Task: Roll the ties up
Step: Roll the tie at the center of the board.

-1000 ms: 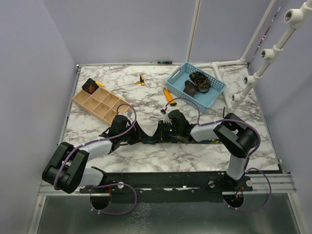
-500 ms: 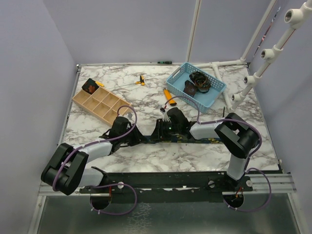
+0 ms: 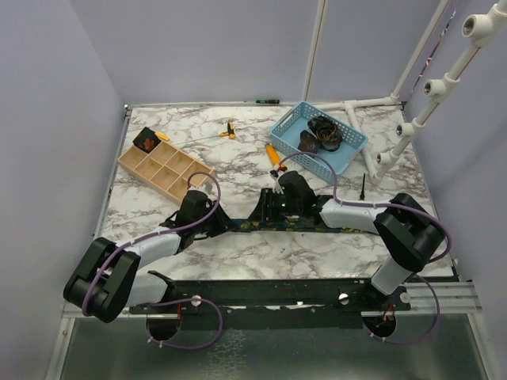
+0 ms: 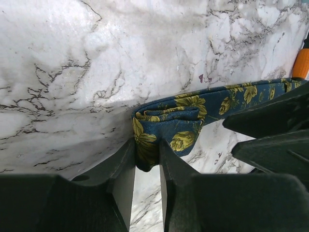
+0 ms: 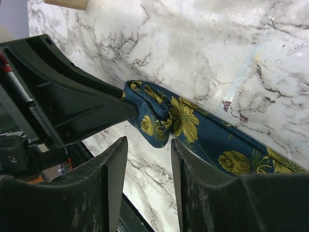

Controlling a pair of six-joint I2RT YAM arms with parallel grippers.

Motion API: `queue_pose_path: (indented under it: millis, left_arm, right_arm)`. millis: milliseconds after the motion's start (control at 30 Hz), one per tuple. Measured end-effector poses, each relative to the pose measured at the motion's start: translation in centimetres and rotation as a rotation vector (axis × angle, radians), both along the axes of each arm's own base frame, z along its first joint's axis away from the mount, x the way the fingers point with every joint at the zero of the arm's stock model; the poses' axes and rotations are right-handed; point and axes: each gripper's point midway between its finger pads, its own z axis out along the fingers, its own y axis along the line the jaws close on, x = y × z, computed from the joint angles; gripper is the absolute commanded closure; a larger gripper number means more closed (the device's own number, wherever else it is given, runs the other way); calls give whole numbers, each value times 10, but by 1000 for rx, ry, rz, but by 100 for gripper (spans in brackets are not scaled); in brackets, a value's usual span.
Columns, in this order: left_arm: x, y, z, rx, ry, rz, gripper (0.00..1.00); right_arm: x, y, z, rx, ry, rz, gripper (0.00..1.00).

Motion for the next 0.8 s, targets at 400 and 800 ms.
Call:
queue_pose_path:
  millis: [400, 800]
  left_arm:
    - [-2, 3, -1, 4, -5, 16, 72]
    - [-4, 5, -1, 2, -4, 20, 66]
  right_arm:
    - [-6, 14, -34, -47, 102, 26, 60]
    - [-5, 20, -32, -40, 96, 45, 87]
